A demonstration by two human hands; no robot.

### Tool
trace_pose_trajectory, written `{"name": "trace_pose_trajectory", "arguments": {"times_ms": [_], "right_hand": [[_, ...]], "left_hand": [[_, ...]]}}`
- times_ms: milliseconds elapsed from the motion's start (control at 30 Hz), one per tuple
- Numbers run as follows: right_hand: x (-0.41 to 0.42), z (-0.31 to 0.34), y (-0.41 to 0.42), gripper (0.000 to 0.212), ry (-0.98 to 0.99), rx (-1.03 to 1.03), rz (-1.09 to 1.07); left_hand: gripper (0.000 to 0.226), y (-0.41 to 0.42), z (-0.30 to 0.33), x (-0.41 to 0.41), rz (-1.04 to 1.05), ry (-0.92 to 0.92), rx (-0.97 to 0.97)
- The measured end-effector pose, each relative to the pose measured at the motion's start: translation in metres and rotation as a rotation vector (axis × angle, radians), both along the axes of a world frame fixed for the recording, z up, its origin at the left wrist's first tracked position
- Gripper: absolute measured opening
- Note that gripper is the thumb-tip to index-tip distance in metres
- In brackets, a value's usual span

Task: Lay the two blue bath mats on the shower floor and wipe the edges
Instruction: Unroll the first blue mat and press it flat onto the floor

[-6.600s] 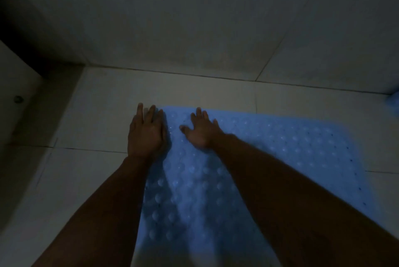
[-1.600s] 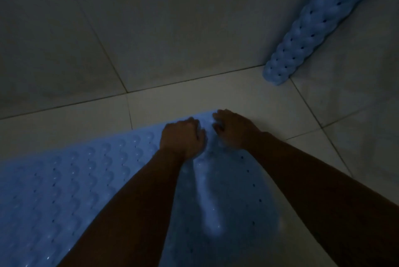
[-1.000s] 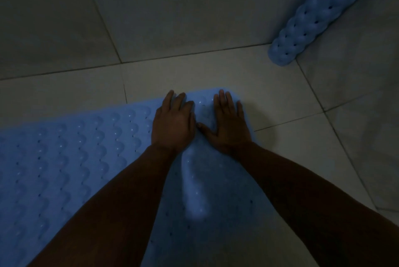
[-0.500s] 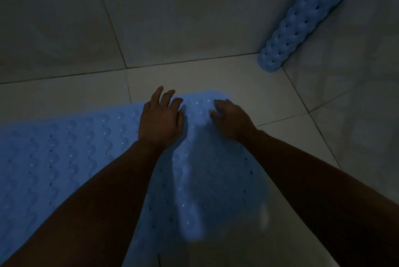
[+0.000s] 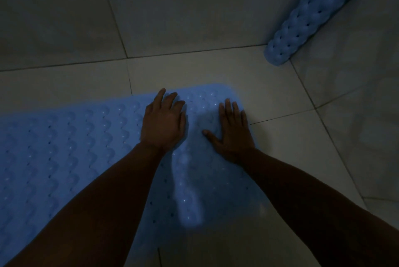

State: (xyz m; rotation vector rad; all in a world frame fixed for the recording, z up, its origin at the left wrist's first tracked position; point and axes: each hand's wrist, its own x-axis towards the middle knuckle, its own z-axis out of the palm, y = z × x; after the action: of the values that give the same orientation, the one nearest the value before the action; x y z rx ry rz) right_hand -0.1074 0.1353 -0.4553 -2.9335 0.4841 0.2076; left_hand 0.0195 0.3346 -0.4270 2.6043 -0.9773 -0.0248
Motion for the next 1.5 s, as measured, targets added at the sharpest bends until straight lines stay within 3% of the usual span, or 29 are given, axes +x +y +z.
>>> {"name": "trace_pose_trajectory", "arguments": {"times_ms": [133, 200, 300, 367, 433, 567, 667, 767, 900, 1000, 1100, 1167, 1300, 1400, 1500], "right_hand": [[0.016, 0.020, -0.008, 0.092, 0.199, 0.104, -0.010], [0.036, 0.047, -0.021, 0.075, 0.237, 0.197, -0.078], [0.058, 0.079, -0.038, 0.046, 0.005, 0.282, -0.123], [0.065, 0.084, -0.040, 0.037, -0.121, 0.302, -0.110], [0.072, 0.079, -0.039, 0.040, -0.204, 0.300, -0.054], [0.087, 0.065, -0.038, 0.050, -0.276, 0.254, 0.078], [0.089, 0.048, -0.040, 0.048, -0.363, 0.169, 0.147], [0.082, 0.031, -0.046, 0.046, -0.408, 0.136, 0.128], [0.078, 0.039, -0.048, 0.046, -0.350, 0.195, 0.127], [0.082, 0.074, -0.031, 0.038, -0.116, 0.239, -0.007], [0.090, 0.097, -0.003, 0.033, 0.181, 0.171, -0.029], [0.090, 0.096, 0.024, 0.031, 0.225, 0.162, -0.019], [0.060, 0.053, 0.094, 0.048, -0.051, 0.143, -0.050], [0.038, 0.019, 0.124, 0.078, 0.121, 0.064, 0.024], [0.026, 0.006, 0.131, 0.091, 0.020, 0.009, 0.016]], "left_hand": [[0.055, -0.006, 0.002, -0.007, 0.005, 0.005, -0.019], [0.052, -0.012, 0.005, -0.014, 0.011, 0.008, -0.020], [0.045, -0.027, 0.005, -0.032, -0.022, 0.050, -0.031], [0.054, -0.038, -0.001, -0.047, -0.083, 0.131, 0.050], [0.066, -0.046, -0.014, -0.062, -0.125, 0.168, 0.172], [0.096, -0.047, -0.031, -0.078, -0.137, 0.075, 0.251], [0.096, -0.045, -0.037, -0.080, -0.137, 0.017, 0.235], [0.096, -0.046, -0.034, -0.082, -0.148, 0.081, 0.260], [0.090, -0.049, -0.017, -0.064, -0.201, 0.291, 0.355], [0.062, -0.049, 0.029, -0.024, -0.183, 0.572, 0.242], [0.049, -0.024, 0.053, -0.002, -0.018, 0.451, -0.065], [0.043, 0.001, 0.050, -0.002, 0.065, 0.359, -0.072], [0.050, 0.047, 0.041, -0.010, 0.138, 0.223, 0.028], [0.055, 0.075, 0.031, -0.010, 0.154, 0.142, 0.070], [0.057, 0.093, 0.025, -0.012, 0.168, 0.121, 0.075]]}}
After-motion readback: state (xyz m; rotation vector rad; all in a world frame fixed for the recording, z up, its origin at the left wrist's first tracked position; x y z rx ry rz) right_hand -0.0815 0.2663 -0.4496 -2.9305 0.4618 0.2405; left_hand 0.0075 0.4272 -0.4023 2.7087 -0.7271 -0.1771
